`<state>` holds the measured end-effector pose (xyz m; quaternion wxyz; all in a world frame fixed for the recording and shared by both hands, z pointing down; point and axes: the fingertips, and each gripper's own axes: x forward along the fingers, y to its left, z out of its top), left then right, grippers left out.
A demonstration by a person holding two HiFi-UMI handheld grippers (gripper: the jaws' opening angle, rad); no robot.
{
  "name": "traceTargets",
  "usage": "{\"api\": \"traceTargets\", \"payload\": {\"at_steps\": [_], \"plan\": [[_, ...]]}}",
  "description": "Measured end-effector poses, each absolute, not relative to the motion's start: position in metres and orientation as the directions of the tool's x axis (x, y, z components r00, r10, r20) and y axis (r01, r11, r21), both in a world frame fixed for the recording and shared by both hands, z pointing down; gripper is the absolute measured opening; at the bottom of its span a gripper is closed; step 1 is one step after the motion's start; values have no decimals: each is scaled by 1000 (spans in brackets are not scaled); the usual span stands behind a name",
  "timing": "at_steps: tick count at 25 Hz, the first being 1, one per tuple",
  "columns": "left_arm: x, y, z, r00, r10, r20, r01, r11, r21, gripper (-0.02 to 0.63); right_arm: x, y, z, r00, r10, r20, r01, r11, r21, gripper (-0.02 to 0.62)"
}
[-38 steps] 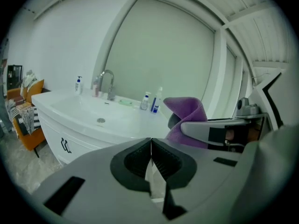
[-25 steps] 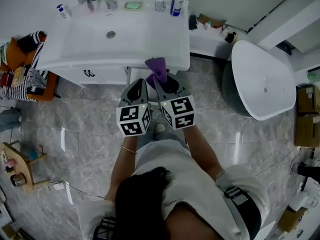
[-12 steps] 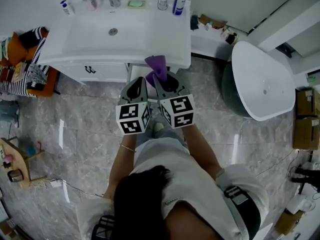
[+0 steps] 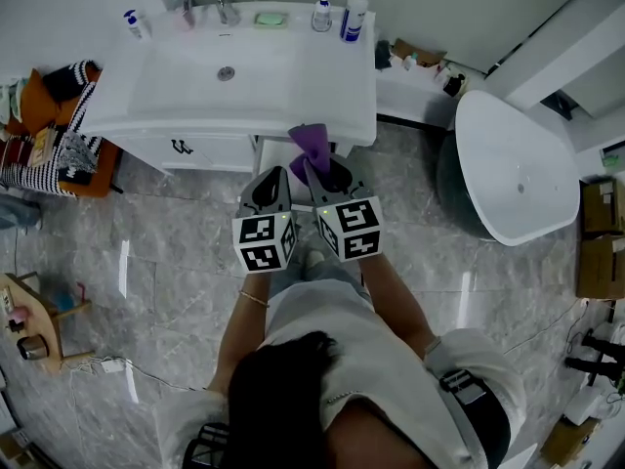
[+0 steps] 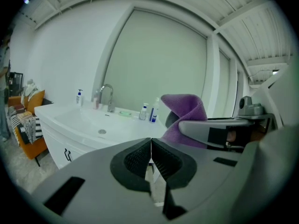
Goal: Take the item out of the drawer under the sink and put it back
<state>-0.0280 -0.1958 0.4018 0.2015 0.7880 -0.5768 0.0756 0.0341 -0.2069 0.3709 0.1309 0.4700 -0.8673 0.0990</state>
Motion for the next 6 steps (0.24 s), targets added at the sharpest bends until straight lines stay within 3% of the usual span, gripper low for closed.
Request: {"api": "traceTargets", "payload": {"at_steps": [6], "plan": [[-32,-200,411,306,-876,372,-944,-229,237,5,34,-212,379,-520,-782,344,-838,546,-26,86]]}}
